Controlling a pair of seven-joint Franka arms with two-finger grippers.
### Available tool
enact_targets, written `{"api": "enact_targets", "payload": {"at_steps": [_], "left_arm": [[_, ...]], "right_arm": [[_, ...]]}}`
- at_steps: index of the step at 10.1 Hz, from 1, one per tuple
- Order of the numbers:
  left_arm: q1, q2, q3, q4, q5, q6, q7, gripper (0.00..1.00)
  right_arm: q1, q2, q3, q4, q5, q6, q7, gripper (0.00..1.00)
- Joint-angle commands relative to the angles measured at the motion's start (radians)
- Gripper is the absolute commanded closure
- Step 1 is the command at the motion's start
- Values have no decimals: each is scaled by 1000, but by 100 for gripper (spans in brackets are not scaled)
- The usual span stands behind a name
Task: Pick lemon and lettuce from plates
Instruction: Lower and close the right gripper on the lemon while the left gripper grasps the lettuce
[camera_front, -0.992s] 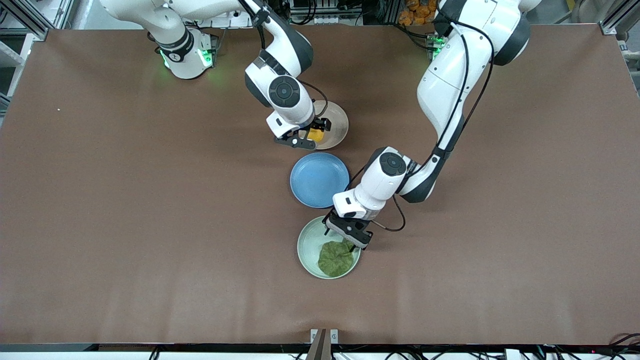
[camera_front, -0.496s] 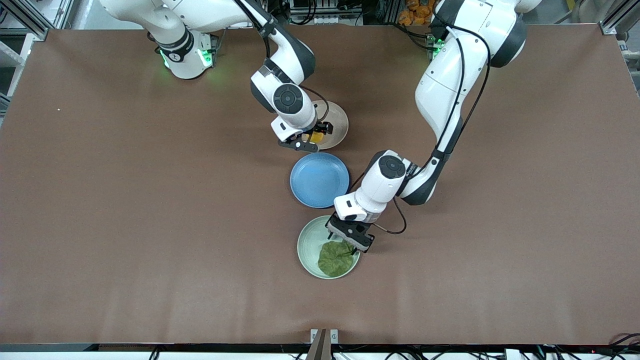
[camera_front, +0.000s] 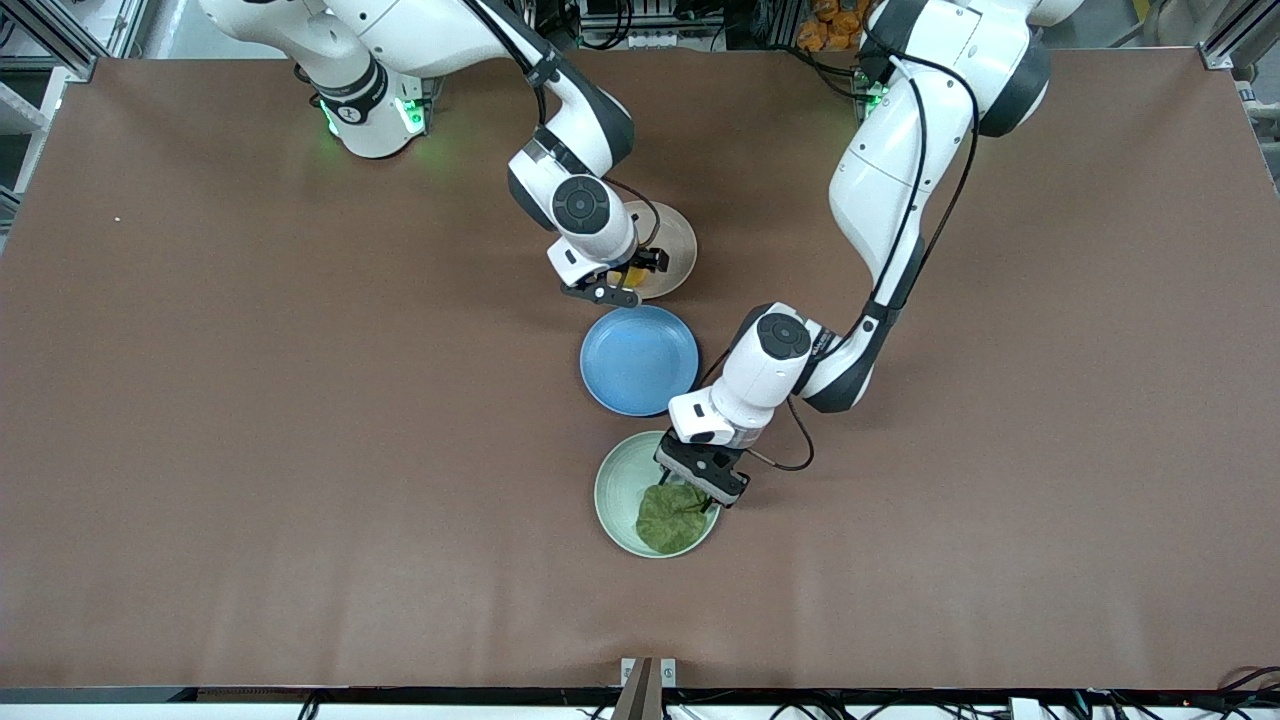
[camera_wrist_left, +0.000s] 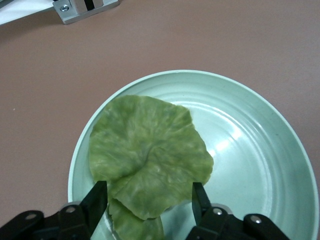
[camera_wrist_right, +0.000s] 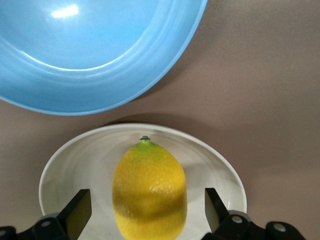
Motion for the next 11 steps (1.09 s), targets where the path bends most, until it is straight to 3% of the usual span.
{"api": "enact_targets", "payload": {"at_steps": [1,2,5,7,8,11], "left_arm": [[-9,17,12,28,17,5,6,33],[-11,17,12,25,19,5,6,43],[-11,15,12,22,20,2,4,58],[-9,6,12,19,22,1,6,64],[-9,3,13,19,36,1,6,73],[7,-23,30,17,152,1,6,95]], "right_arm": [[5,17,7,-5,-18,26,31,8],[5,18,7,-5,-18,26,31,22],[5,18,7,-2,-18,26,31,71],[-9,3,7,16,-18,9,28,88],[-13,0,7,44,-18,-11,23,98],[-91,-93,4,72,-18,-142,-71,100]]}}
